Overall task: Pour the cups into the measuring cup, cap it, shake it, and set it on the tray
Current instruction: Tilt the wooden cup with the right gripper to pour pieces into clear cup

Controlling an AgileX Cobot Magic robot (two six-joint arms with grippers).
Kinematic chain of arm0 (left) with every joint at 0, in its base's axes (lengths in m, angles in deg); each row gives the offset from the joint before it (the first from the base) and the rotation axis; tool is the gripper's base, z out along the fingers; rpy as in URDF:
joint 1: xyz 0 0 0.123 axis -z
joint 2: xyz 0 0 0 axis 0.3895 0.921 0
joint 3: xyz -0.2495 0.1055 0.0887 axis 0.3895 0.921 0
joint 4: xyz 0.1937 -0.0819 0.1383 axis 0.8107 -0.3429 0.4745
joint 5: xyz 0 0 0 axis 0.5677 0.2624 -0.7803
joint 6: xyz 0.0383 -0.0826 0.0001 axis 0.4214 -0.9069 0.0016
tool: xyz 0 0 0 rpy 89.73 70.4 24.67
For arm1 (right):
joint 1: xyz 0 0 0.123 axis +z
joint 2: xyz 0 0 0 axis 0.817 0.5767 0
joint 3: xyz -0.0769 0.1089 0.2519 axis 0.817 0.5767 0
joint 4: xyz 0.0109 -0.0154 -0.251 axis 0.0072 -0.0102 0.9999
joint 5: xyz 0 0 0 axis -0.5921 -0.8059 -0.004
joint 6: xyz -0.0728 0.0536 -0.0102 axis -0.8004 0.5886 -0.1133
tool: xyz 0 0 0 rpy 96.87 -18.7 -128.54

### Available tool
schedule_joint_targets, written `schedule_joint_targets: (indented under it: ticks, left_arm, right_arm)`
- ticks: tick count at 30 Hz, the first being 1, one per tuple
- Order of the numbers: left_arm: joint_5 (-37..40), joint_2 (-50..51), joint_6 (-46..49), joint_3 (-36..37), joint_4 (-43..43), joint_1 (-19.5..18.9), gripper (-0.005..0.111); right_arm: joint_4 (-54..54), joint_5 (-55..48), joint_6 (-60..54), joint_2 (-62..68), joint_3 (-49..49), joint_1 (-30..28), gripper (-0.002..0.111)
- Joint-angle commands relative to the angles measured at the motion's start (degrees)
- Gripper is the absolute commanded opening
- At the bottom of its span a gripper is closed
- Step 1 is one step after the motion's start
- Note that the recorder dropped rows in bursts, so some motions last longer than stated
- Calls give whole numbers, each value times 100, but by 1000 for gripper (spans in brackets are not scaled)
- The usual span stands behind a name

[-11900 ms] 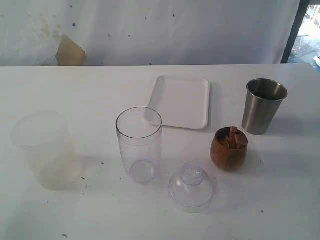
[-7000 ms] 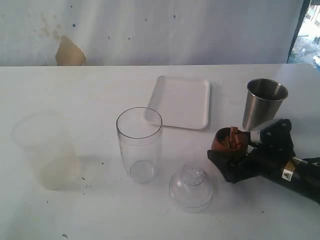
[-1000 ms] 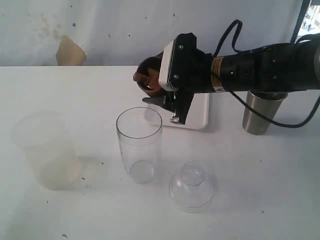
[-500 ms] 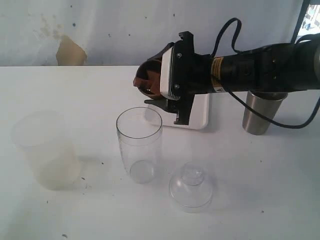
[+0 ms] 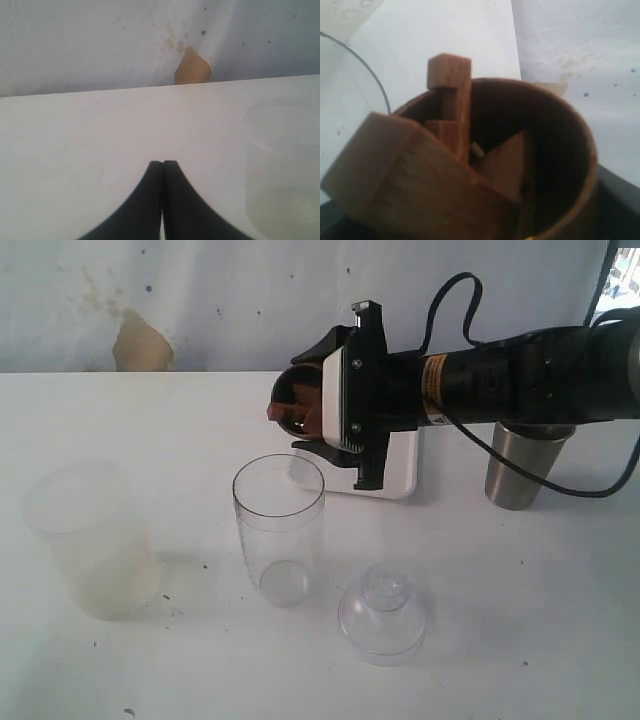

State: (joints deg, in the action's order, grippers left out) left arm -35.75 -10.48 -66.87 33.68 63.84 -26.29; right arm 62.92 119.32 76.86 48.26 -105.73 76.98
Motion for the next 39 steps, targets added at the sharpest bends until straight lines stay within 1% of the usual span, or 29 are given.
schedule_joint_targets:
  ticks: [1, 6, 18, 27, 39]
  left_arm:
    - [-18, 12, -11, 0, -54, 4, 0]
    - [-18, 12, -11, 0, -54, 4, 0]
    - [-18, 12, -11, 0, -54, 4, 0]
    - [-18, 12, -11, 0, -54, 4, 0]
    - [-18, 12, -11, 0, -54, 4, 0]
  right_arm:
    - [-77, 20, -136, -87, -24, 2, 0]
    - [-77, -204, -299, -87, -24, 2, 0]
    - [-62, -136, -486, -87, -182, 2, 0]
    - [-47, -112, -1042, -87, -182, 2, 0]
    - [-47, -181, -1242, -87, -182, 2, 0]
